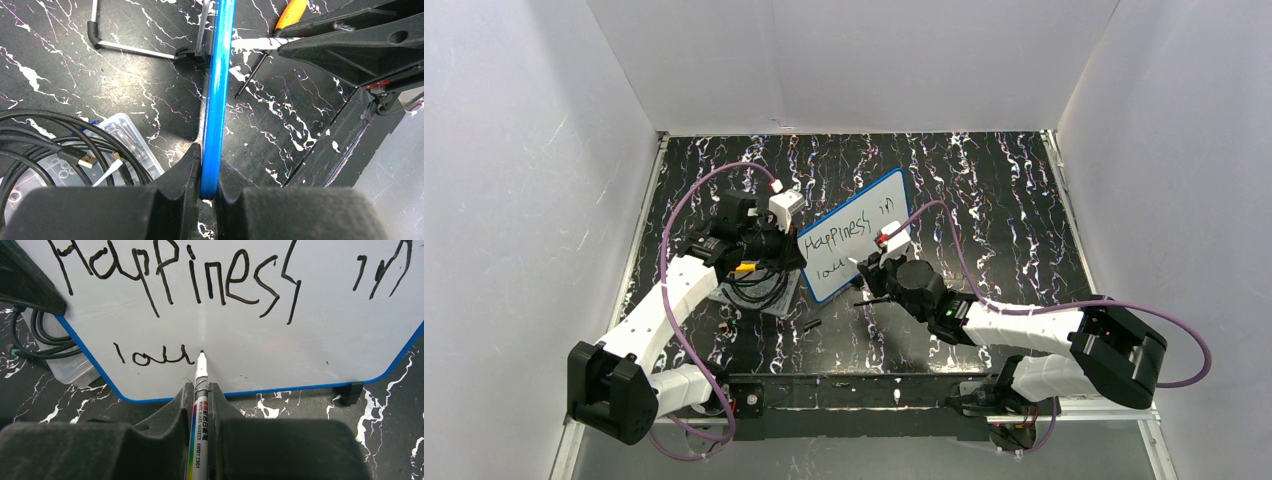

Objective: Write a sentence on the whiteboard

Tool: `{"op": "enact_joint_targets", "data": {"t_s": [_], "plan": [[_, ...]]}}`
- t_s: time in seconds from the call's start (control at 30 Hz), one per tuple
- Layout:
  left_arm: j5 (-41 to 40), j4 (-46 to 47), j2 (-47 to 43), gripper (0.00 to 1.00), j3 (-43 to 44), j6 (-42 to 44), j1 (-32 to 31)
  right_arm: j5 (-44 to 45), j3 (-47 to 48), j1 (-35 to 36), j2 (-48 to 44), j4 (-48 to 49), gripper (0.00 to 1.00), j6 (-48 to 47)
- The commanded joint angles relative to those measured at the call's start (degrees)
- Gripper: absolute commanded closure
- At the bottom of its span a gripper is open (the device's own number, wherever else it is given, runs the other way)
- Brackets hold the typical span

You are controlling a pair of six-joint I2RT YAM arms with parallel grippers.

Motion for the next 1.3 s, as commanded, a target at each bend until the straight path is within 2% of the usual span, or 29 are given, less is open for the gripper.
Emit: {"op": "enact_joint_targets", "data": {"t_s": [0.0,0.53,0.77,1.03,1.27], "plan": [[1.8,-0.2,-1.6,1.00,1.1,-0.4,-0.2,1.5,2.7,0.0,0.9,4.4,0.99,-1.1],[1.7,-0.2,-1.7,1.00,1.2,-0.4,-0.2,-3.7,2.1,0.0,1.5,4.5,0.99,-1.3],[1.7,-0.2,-1.7,1.00,1.2,-0.5,-0.2,-2.7,0.8,0.0,1.7,2.7,0.99,0.1],[1.7,-0.2,-1.7,1.00,1.2,-0.5,-0.1,2.4,1.6,0.0,0.3,1.7,0.99,-0.6],[1.7,-0.2,-1.7,1.00,1.2,-0.5,-0.2,1.7,3.4,0.0,0.0,3.3,0.99,-2.8]]}}
